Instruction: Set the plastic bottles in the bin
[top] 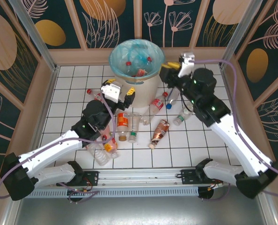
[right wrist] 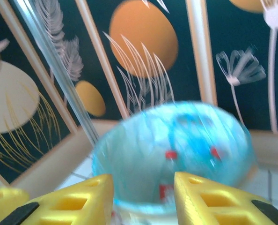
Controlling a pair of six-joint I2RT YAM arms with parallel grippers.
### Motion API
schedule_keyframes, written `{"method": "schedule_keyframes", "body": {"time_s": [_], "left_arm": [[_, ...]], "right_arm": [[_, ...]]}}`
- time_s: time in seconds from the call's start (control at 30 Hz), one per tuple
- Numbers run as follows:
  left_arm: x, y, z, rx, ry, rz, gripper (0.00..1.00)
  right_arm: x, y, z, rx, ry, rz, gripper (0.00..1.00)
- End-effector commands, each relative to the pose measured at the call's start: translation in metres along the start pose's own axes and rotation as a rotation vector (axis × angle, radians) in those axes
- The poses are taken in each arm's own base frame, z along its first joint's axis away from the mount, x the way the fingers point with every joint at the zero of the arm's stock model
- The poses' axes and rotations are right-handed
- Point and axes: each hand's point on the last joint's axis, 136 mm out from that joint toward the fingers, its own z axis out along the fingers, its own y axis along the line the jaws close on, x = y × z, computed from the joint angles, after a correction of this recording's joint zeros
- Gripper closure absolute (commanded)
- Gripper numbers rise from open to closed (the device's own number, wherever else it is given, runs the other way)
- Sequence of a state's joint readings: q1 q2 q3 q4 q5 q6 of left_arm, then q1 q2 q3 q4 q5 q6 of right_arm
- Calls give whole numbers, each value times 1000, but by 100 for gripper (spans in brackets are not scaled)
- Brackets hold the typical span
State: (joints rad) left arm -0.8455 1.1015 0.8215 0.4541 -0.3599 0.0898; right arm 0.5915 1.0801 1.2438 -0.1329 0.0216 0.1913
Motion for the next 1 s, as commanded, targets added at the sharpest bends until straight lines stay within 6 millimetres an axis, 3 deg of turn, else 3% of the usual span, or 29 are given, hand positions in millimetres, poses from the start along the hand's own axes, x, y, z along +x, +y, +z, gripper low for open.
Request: {"method": "schedule_keyframes", "body": {"time_s": [0.0, 0.13, 0.3, 0.43, 0.63, 0.77, 0.97], "left_arm": [[-10, -27, 5, 119, 4, -17, 21], [2, -65, 2, 218, 30, 45, 22], [18, -125, -17, 421, 30, 97, 22], [20, -152, -32, 543, 14, 91, 23], [32, -169, -36, 586, 43, 86, 23], [40, -176, -32, 599, 97, 28, 24], [64, -162, -11, 447, 191, 5, 23]], "right_arm": [[44, -37, -27, 138, 113, 72, 61], [78, -65, -56, 197, 159, 57, 61], [123, -76, -65, 109, 242, 4, 61], [132, -80, -66, 76, 258, 19, 60], [127, -88, -66, 100, 223, 81, 61], [137, -112, -72, 231, 255, 169, 62], [154, -126, -71, 258, 276, 237, 63]]}}
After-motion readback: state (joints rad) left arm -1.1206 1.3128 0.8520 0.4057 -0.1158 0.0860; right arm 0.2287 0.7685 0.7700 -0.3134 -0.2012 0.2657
